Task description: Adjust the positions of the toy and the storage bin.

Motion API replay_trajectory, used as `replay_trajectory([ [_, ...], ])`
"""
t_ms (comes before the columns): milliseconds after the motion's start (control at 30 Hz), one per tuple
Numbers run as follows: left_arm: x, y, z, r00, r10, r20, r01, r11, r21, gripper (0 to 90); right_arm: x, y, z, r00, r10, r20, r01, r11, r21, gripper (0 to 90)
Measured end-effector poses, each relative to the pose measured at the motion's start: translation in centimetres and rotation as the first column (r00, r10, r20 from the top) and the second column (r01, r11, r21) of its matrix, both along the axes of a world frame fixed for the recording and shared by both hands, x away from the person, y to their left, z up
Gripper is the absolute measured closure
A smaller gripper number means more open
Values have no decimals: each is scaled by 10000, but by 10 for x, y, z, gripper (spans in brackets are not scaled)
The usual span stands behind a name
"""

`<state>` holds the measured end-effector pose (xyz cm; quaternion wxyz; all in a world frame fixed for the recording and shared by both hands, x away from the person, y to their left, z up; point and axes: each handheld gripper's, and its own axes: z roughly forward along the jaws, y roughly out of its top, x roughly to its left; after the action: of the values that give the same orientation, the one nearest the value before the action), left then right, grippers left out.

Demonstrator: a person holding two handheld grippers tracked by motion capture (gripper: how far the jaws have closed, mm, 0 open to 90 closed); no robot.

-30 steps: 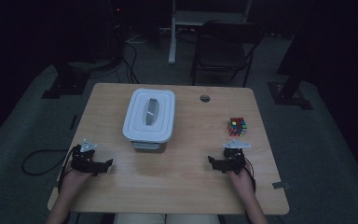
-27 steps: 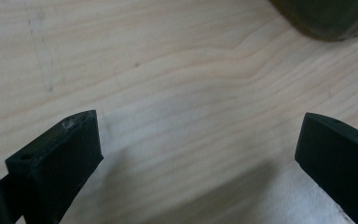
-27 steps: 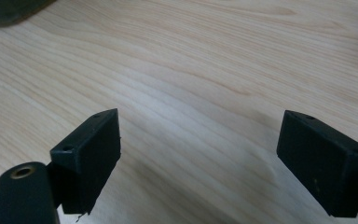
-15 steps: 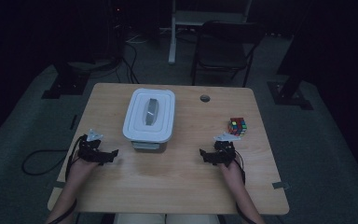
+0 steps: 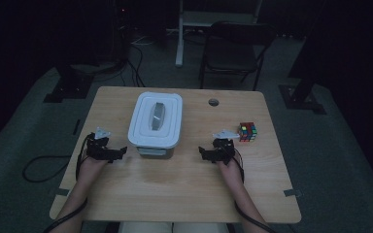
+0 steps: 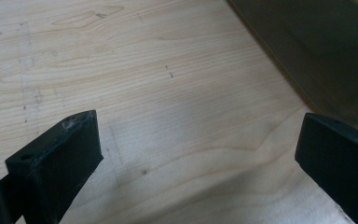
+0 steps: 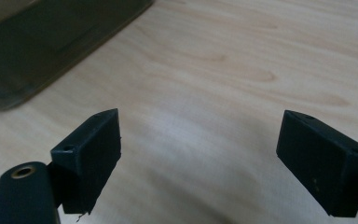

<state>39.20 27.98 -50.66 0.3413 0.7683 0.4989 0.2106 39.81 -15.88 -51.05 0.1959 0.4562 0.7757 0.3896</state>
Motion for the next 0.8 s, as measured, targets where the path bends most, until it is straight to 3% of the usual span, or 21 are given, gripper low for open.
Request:
replay_trajectory([
  [133,8,-1,3,9999,96,99,-95,10000,-20,10,11,6,1,9998,-62,164,60,9999,128,137],
  [367,22,-6,7,9971,341,685,-322,9991,-284,10,23,18,5,9984,-47,560,-8,9951,988,155],
  [467,28,-7,8,9948,465,909,-435,9984,-353,10,25,26,4,9971,-164,748,89,9950,992,152],
  [700,43,-8,7,9948,670,763,-622,9960,-638,11,41,40,1,9924,-662,1041,603,9964,593,133],
  [800,45,-9,7,9948,688,756,-619,9940,-905,10,50,42,1,9870,-1105,1164,1031,9924,676,133],
])
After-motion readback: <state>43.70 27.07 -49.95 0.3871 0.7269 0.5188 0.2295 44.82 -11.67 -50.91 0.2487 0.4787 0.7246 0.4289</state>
